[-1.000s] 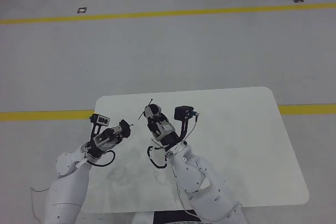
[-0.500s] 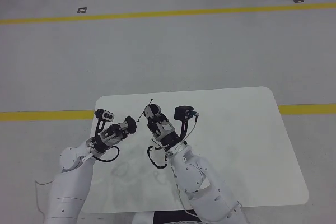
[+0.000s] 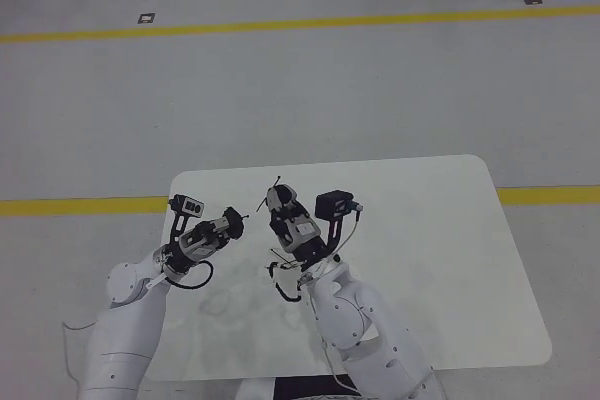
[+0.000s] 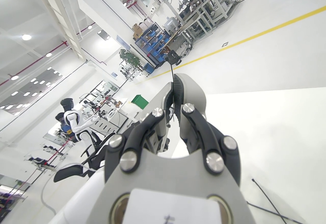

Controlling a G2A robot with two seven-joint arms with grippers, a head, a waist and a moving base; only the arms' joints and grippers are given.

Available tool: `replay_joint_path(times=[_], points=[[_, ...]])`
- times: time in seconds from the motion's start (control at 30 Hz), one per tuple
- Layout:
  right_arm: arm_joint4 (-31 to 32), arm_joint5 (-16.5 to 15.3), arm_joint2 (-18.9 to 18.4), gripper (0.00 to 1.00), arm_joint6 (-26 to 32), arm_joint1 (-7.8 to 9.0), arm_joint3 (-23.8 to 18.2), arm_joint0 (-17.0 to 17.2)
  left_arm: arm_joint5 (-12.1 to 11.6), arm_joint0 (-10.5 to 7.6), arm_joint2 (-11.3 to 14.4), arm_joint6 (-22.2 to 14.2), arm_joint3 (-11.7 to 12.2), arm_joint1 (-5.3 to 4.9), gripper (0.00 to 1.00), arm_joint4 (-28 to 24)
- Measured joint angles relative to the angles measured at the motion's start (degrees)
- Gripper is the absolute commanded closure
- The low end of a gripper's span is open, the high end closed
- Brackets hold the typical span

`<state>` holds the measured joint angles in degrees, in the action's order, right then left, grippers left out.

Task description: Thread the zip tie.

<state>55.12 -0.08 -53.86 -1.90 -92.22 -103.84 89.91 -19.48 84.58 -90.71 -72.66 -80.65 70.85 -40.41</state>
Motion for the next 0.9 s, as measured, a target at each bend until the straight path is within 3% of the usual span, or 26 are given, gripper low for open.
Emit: replay_joint_path(times=[0.23,0.6,0.9], points=[[1.3,2.9,1.7,1.00,-2.2,0.10,-0.3,0.6,0.0,0.00,0.0,0.0,0.0,0.00,1.00,0.0],[1.2,3.1,1.9,1.00,-2.5,0.23,-0.5,0.5,0.0,0.00,0.0,0.0,0.0,0.00,1.00,0.0],[-0.1,7.1,4.4,1.00,-4.2,0.75,0.6,-1.1,0.0,0.00,0.0,0.0,0.0,0.00,1.00,0.0]])
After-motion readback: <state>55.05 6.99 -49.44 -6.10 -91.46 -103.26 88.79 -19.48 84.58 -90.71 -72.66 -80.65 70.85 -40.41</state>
